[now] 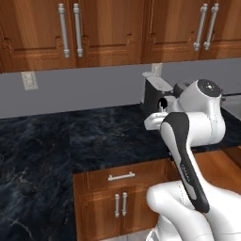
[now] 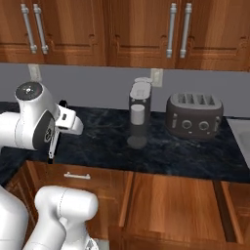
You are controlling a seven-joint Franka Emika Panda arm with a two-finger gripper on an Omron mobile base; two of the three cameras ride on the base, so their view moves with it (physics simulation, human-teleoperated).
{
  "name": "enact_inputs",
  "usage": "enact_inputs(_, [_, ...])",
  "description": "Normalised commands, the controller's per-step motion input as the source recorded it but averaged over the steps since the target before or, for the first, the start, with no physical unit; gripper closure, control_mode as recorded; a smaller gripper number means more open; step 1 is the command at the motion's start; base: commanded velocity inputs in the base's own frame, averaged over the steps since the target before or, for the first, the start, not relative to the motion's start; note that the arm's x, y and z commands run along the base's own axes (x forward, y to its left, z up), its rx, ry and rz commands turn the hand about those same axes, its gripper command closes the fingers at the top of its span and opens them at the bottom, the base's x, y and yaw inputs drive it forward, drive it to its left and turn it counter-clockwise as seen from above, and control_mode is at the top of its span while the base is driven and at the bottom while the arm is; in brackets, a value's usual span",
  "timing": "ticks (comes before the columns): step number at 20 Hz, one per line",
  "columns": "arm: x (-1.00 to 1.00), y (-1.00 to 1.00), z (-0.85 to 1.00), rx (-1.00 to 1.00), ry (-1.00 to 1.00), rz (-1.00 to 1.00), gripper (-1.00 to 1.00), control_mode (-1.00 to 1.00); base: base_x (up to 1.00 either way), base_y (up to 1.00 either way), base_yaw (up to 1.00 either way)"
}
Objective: Take the tongs from the drawer on the right and place them on the dining counter next to the tray containing the kebab skewer.
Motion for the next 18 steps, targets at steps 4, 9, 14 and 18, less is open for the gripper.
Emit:
enact_inputs(4, [0.00,0.00,0.00,0.00,0.00,0.00,1.00,1.00,-0.87,0.00,-0.18])
enact_inputs(9, [0.00,0.00,0.00,0.00,0.00,0.00,1.00,1.00,-0.89,-0.02,-0.17])
enact_inputs(14, [0.00,0.00,0.00,0.00,0.00,0.00,1.00,1.00,-0.68,-0.12,-0.18])
enact_inputs(18, [0.00,0.00,0.00,0.00,0.00,0.00,1.00,1.00,-0.55,-0.20,-0.23])
